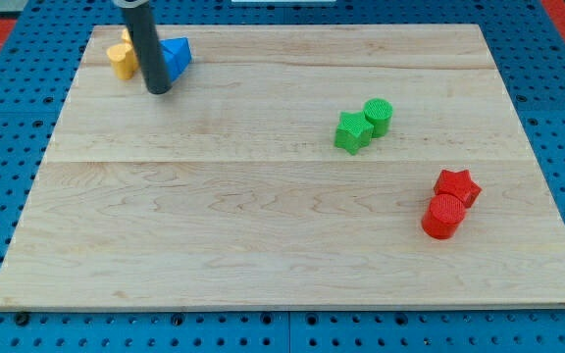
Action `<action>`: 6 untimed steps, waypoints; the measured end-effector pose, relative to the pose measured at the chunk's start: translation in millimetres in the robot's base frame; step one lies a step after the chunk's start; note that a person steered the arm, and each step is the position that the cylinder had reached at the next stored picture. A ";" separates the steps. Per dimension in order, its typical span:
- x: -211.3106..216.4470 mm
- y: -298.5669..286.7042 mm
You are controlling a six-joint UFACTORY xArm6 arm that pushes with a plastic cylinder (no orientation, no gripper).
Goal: Keep your arm in between blue blocks and green blocks
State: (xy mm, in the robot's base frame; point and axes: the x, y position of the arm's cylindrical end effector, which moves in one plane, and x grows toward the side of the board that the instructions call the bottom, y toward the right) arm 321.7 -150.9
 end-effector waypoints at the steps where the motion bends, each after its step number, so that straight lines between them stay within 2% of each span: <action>1: 0.0 24.8; 5: 12.5 51.0; 6: 13.3 103.5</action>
